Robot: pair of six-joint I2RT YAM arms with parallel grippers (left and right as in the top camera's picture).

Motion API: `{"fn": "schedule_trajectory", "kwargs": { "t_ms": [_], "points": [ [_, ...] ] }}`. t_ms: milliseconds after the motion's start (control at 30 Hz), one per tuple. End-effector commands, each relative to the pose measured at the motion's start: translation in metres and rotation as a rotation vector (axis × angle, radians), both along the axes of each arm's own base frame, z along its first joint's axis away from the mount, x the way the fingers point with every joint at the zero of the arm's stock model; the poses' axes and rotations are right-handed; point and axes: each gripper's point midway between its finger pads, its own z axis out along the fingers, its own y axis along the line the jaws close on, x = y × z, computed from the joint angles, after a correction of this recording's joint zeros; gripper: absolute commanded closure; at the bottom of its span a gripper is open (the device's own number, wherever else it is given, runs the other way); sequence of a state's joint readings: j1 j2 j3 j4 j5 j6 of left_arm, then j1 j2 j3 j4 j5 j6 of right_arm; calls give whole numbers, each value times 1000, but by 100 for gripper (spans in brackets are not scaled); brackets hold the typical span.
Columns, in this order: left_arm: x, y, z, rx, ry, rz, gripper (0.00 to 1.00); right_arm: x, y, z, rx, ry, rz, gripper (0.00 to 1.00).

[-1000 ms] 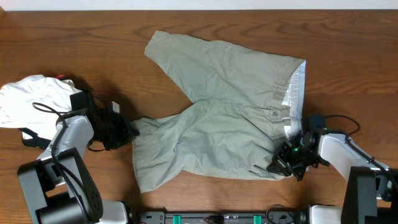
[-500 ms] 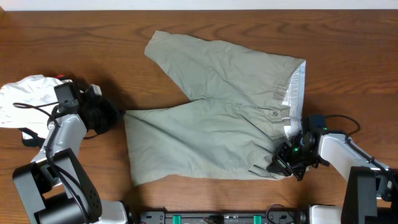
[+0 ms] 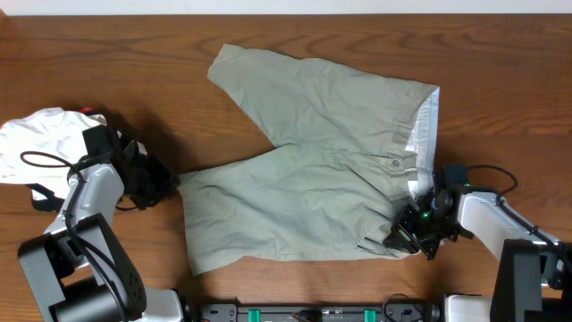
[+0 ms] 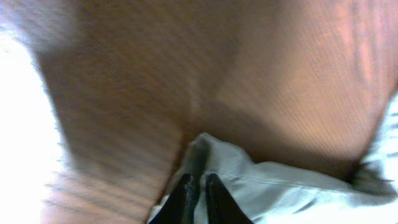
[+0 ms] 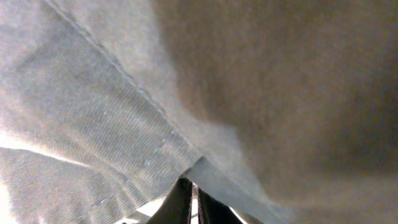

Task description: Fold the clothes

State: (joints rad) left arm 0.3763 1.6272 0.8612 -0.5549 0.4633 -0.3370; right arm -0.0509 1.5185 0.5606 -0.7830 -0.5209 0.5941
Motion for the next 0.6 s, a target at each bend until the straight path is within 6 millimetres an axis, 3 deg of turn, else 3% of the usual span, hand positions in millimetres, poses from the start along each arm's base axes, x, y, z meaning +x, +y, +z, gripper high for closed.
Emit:
{"fn": "schedule_trajectory", "kwargs": {
  "t_ms": [0, 33, 200, 367, 567],
  "points": [
    [0, 9, -1, 40, 15, 9, 72, -14, -45, -25, -252, 50, 24, 95],
    [0, 6, 1, 23, 11, 6, 67, -14, -48, -25, -253, 55, 9, 96],
    [-2, -6, 7, -37, -1, -16, 66, -14, -73, -27, -315, 74, -74, 96],
    [3, -19, 27, -96, -83, -64, 66, -8, -89, -24, -343, 57, -80, 98],
    [8, -17, 64, -42, -207, -79, 66, 29, -108, 10, -392, -84, -143, 98]
  ]
}}
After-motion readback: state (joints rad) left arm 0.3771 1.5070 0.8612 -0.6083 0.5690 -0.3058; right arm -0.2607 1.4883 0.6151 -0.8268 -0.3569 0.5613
